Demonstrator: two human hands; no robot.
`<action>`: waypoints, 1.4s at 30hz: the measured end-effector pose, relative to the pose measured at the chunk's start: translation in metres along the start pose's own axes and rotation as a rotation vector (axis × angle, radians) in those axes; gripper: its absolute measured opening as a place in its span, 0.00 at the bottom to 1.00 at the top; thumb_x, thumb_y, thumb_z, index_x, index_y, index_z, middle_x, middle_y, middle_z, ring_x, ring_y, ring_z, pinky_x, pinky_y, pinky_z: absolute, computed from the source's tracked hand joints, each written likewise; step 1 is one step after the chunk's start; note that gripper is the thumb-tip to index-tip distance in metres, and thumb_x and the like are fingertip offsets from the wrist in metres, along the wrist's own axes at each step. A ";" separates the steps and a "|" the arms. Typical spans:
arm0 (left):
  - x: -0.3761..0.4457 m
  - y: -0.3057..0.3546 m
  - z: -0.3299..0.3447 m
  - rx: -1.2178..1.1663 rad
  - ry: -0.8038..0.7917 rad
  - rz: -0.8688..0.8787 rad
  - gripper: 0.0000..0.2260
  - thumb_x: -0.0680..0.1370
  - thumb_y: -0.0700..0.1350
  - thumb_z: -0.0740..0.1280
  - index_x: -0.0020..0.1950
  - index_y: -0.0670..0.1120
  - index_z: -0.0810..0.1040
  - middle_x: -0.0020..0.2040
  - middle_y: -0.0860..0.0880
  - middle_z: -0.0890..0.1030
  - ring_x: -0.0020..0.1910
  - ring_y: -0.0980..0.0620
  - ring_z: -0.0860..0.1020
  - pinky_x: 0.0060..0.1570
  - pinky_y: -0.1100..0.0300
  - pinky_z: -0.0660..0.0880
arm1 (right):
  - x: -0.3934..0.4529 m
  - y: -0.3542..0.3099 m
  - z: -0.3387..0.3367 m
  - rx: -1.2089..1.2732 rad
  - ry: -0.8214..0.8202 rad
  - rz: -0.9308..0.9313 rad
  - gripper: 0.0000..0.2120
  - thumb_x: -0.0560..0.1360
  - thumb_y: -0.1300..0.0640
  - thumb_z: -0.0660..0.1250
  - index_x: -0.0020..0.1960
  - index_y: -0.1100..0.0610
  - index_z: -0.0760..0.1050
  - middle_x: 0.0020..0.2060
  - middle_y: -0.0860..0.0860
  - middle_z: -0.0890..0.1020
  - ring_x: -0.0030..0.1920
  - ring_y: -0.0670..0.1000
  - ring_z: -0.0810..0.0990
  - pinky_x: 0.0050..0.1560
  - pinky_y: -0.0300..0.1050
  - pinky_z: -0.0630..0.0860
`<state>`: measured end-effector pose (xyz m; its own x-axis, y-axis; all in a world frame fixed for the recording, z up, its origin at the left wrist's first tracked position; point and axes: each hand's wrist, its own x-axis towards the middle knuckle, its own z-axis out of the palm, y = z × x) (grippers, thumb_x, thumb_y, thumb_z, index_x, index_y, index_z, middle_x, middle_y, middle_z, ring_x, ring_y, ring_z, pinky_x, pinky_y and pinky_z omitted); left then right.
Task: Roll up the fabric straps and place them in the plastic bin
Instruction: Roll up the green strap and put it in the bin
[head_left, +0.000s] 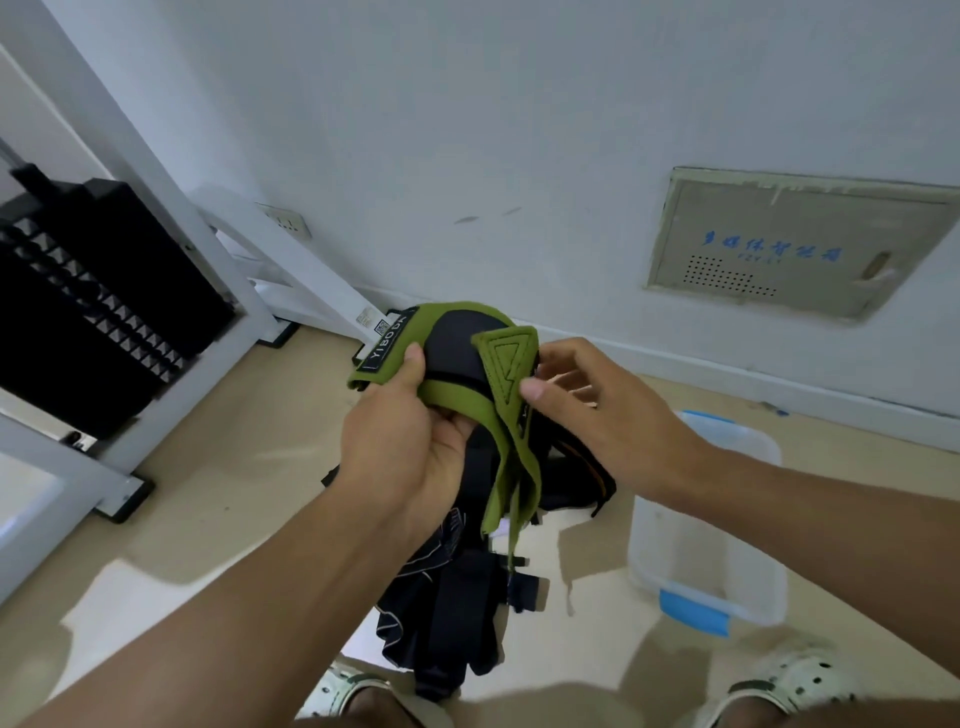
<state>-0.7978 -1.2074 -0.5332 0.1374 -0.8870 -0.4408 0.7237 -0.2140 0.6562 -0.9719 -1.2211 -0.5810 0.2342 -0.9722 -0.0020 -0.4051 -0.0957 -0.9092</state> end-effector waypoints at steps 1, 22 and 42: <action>0.001 0.001 -0.001 0.003 -0.003 0.000 0.15 0.87 0.43 0.58 0.69 0.36 0.76 0.58 0.38 0.86 0.56 0.43 0.86 0.43 0.53 0.85 | -0.001 0.001 0.001 -0.010 -0.017 -0.010 0.25 0.71 0.29 0.64 0.64 0.37 0.73 0.57 0.36 0.80 0.58 0.35 0.77 0.58 0.36 0.73; 0.001 -0.016 -0.019 1.212 -0.420 0.239 0.06 0.78 0.40 0.65 0.53 0.49 0.77 0.36 0.51 0.82 0.35 0.54 0.78 0.38 0.58 0.73 | -0.003 -0.020 -0.004 -0.540 0.002 -0.105 0.14 0.78 0.45 0.61 0.40 0.47 0.81 0.38 0.46 0.75 0.40 0.46 0.75 0.41 0.50 0.74; 0.004 0.004 -0.017 1.173 -0.605 0.158 0.08 0.84 0.45 0.65 0.51 0.50 0.83 0.45 0.53 0.88 0.46 0.56 0.86 0.46 0.64 0.79 | -0.001 -0.003 -0.044 0.243 -0.304 0.052 0.17 0.77 0.47 0.67 0.58 0.58 0.82 0.53 0.58 0.86 0.54 0.56 0.85 0.59 0.50 0.81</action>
<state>-0.7833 -1.2049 -0.5429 -0.3762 -0.9105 -0.1715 -0.3228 -0.0448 0.9454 -1.0096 -1.2293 -0.5599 0.4851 -0.8630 -0.1409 -0.2105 0.0411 -0.9767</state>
